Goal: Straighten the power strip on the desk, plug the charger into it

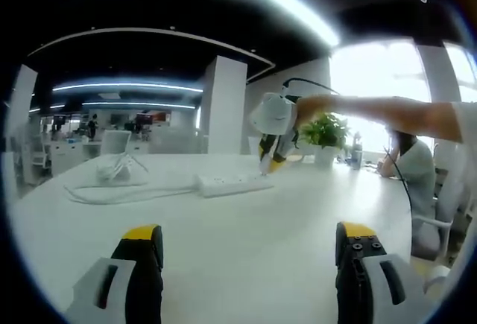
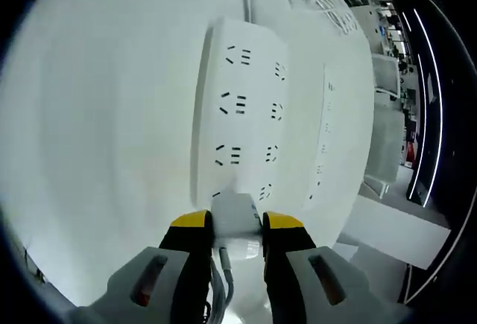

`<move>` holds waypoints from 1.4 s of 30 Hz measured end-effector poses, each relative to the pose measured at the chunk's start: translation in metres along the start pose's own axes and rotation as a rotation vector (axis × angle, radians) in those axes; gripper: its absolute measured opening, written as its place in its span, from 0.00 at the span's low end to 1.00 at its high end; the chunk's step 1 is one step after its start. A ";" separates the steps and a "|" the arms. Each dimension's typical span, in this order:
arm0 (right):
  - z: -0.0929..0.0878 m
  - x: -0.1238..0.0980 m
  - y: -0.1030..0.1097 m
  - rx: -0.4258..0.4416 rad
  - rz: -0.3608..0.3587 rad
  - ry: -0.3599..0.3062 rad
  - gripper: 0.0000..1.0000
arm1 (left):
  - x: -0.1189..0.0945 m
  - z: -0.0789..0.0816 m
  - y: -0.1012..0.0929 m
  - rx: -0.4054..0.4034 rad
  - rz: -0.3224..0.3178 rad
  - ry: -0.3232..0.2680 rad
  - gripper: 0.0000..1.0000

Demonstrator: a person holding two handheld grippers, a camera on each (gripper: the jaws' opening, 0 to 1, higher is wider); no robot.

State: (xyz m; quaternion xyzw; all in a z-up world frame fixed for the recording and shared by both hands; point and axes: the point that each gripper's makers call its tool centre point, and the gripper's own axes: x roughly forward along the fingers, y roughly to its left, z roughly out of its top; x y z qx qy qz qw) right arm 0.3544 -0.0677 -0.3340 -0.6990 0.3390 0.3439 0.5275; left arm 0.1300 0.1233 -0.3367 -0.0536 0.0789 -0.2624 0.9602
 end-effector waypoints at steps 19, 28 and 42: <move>0.005 0.008 -0.003 0.109 0.104 -0.103 0.24 | -0.003 -0.001 0.006 -0.006 0.016 0.001 0.99; 0.004 0.007 0.000 0.142 0.093 -0.069 0.24 | -0.001 0.000 0.001 0.002 0.009 0.004 0.99; 0.004 0.005 0.006 0.153 0.107 -0.059 0.24 | -0.003 0.000 0.003 0.005 0.013 0.004 0.99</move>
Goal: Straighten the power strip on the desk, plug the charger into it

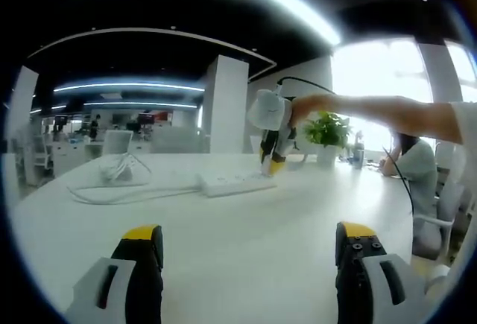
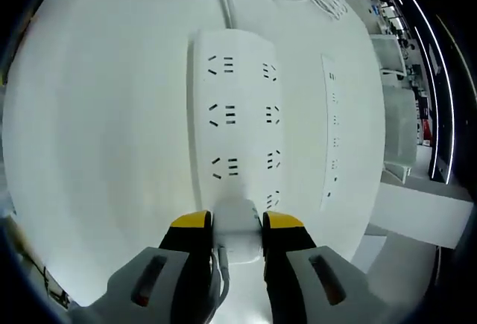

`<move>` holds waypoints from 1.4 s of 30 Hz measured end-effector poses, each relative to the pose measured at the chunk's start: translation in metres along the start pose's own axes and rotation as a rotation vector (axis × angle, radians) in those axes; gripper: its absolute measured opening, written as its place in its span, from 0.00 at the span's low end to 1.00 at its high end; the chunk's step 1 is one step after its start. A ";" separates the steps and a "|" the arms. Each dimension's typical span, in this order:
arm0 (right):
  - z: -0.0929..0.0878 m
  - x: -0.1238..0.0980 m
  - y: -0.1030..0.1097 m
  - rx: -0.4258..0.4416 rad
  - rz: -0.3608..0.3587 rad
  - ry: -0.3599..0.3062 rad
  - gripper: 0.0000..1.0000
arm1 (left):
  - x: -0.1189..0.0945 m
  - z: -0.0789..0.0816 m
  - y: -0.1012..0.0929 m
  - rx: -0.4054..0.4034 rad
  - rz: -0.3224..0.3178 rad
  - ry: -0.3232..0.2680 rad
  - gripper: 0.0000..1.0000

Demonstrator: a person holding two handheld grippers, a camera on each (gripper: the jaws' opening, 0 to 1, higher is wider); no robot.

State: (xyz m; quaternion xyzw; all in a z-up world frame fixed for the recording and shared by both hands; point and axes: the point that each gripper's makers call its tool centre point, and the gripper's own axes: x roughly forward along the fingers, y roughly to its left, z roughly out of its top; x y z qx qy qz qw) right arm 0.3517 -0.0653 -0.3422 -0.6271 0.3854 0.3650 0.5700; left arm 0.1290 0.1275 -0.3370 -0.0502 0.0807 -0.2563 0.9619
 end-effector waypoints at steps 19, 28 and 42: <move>0.003 -0.017 -0.002 0.020 -0.011 -0.158 0.53 | -0.003 -0.001 0.005 -0.013 0.003 -0.009 0.99; -0.002 -0.027 -0.003 0.027 -0.024 -0.144 0.38 | -0.006 -0.001 0.006 -0.019 0.004 -0.016 0.99; -0.001 -0.020 0.000 -0.009 -0.012 -0.117 0.24 | -0.011 -0.001 0.010 -0.021 0.012 -0.018 0.99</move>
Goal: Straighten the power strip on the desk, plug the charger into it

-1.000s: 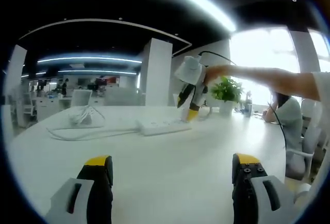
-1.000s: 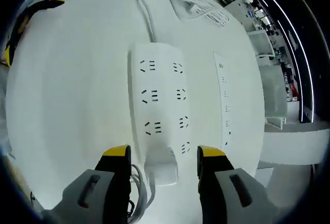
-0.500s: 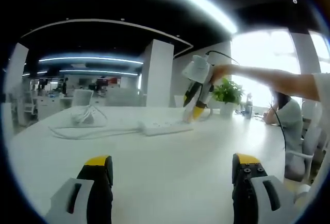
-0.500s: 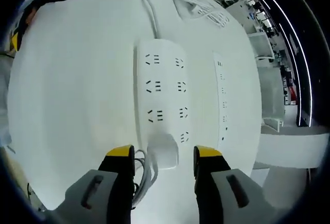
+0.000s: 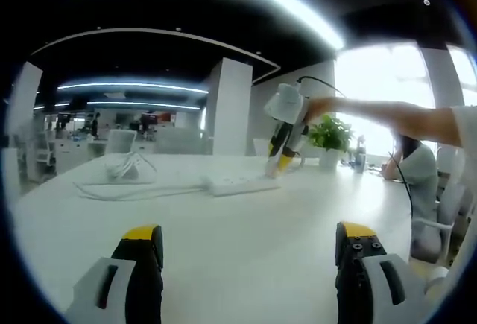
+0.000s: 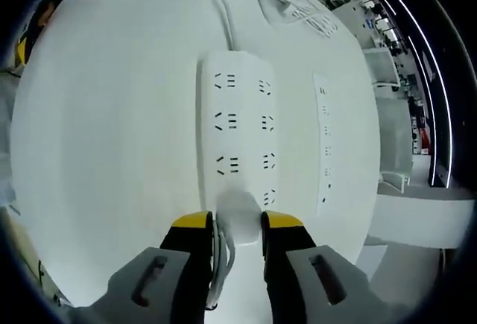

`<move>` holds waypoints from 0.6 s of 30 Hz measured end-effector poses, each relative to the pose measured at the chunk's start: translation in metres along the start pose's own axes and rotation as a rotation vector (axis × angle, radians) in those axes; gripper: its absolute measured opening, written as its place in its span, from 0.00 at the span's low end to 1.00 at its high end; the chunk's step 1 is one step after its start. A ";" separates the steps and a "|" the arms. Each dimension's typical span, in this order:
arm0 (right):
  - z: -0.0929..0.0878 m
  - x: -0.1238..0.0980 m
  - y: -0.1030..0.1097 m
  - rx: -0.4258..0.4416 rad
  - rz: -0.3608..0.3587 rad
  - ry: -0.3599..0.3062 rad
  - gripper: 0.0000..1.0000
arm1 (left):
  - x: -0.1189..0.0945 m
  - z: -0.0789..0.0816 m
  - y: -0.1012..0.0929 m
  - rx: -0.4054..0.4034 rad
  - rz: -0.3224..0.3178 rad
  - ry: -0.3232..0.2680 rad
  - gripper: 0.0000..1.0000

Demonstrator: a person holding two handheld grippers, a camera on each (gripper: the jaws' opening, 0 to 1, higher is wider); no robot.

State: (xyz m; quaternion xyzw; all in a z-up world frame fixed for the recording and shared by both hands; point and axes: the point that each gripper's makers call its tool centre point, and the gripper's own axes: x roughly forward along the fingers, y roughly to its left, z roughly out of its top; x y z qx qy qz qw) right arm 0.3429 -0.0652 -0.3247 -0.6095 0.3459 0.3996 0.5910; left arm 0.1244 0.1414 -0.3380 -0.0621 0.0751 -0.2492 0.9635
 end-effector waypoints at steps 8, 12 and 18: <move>0.000 0.001 0.000 0.027 0.011 -0.008 0.22 | 0.002 0.003 -0.001 0.009 -0.004 -0.001 0.99; 0.001 0.002 0.000 0.025 0.010 0.014 0.22 | 0.004 0.002 -0.002 0.009 -0.006 0.006 0.99; 0.001 0.002 0.000 0.042 0.009 0.027 0.22 | 0.004 0.002 -0.002 0.008 -0.006 0.008 0.99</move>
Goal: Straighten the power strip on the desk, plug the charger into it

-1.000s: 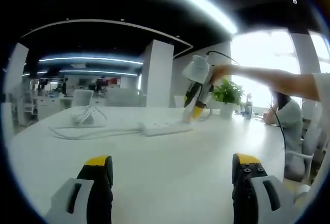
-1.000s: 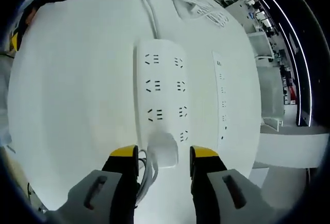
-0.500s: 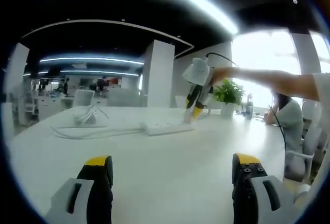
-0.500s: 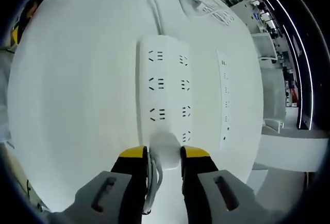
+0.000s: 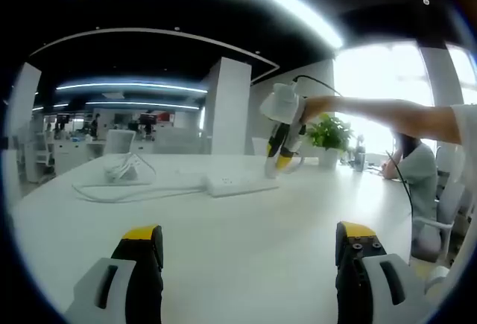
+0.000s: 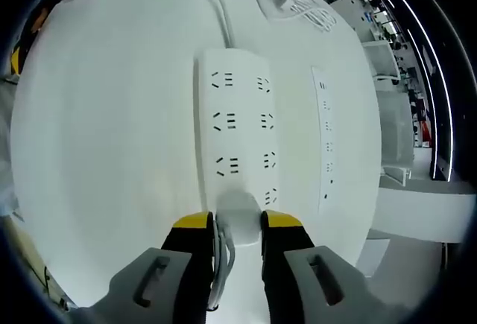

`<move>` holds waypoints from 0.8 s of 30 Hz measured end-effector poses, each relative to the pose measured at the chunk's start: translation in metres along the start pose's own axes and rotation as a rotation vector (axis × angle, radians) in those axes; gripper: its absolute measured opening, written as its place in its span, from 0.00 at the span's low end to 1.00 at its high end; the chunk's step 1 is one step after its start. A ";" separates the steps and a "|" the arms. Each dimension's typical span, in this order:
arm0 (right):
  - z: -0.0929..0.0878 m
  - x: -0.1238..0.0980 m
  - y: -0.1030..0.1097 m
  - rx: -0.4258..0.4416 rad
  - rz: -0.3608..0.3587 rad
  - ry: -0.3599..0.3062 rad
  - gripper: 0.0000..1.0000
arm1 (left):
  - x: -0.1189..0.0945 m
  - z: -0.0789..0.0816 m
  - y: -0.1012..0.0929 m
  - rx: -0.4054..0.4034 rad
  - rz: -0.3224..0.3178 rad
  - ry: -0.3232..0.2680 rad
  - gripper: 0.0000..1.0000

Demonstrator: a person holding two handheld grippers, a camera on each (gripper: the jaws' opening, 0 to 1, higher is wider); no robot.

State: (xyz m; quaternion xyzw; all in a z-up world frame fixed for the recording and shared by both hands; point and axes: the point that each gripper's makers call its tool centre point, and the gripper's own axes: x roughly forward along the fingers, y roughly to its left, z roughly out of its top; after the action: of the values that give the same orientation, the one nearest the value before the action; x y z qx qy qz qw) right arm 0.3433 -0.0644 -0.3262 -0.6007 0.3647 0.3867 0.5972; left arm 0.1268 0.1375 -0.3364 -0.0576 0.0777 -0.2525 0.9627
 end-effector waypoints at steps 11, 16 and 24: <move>0.000 0.001 -0.002 0.067 0.057 -0.044 0.21 | 0.011 0.002 -0.008 -0.003 -0.020 -0.002 0.99; 0.002 0.003 -0.001 0.076 0.087 -0.070 0.21 | 0.013 0.003 -0.010 0.009 -0.023 0.008 0.99; -0.001 0.015 -0.006 0.070 0.085 -0.051 0.22 | 0.014 0.007 -0.014 0.018 -0.018 0.004 0.99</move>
State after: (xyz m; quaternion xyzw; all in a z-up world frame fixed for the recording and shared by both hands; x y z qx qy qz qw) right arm 0.3552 -0.0650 -0.3376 -0.5534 0.3877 0.4138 0.6100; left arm 0.1332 0.1193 -0.3287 -0.0490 0.0768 -0.2621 0.9607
